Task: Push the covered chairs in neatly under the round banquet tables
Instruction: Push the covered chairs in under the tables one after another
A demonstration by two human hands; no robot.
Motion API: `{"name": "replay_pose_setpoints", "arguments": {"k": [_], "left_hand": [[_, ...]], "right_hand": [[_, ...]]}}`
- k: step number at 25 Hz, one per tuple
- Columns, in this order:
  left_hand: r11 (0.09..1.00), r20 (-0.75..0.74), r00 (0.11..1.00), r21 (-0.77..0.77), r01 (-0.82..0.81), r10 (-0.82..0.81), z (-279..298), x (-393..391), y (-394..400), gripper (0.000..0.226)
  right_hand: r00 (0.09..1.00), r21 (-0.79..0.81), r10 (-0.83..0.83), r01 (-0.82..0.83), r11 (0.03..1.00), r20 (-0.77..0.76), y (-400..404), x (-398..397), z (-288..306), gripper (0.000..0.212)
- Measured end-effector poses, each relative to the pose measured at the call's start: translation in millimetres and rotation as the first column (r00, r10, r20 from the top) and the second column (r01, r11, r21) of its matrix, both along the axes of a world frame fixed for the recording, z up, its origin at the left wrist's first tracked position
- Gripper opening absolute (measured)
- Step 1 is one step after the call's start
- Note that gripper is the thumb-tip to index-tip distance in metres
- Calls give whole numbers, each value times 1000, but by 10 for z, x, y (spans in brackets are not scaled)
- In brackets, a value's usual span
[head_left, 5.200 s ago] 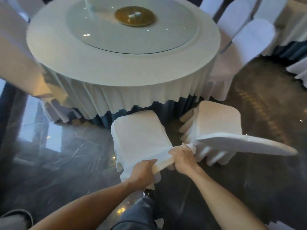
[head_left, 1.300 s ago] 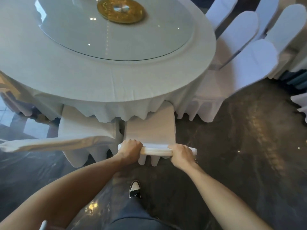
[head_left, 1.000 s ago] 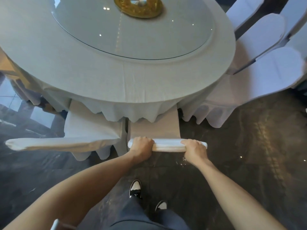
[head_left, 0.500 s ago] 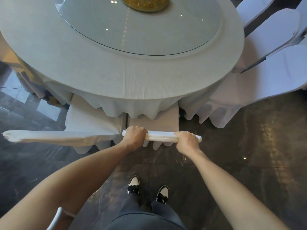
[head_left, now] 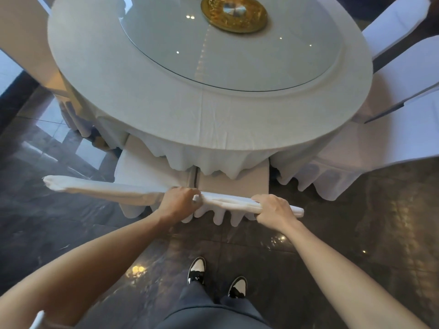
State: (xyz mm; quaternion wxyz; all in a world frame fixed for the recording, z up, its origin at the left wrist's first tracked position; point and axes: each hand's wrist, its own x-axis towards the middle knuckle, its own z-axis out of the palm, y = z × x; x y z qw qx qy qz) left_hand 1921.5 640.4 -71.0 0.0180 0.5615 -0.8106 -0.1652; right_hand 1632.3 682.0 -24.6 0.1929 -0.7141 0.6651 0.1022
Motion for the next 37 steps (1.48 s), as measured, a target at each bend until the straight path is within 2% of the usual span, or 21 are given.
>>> {"name": "replay_pose_setpoints", "arguments": {"k": [4, 6, 8, 15, 25, 37], "left_hand": [[999, 296, 954, -14, -37, 40, 34, 597, -34, 36], [999, 428, 903, -22, -39, 45, 48, 828, -58, 31], [998, 473, 879, -21, -61, 63, 86, 915, -114, 25], [998, 453, 890, 26, -61, 43, 110, 949, -204, 20], [994, 378, 921, 20, -103, 88, 111, 926, -221, 27], [995, 395, 917, 44, -89, 65, 173, 934, -258, 15]], "right_hand": [[989, 6, 145, -145, 989, -14, -114, 480, -63, 26], [988, 2, 131, -131, 991, -86, -147, 637, -94, 25], [983, -9, 106, -109, 994, -152, -149, 661, -137, 25], [981, -37, 92, -100, 994, -168, -164, 658, -141, 26], [981, -27, 74, -80, 996, -181, -140, 628, -152, 27], [981, -53, 85, -96, 994, -175, -157, 510, -130, 23]]}}
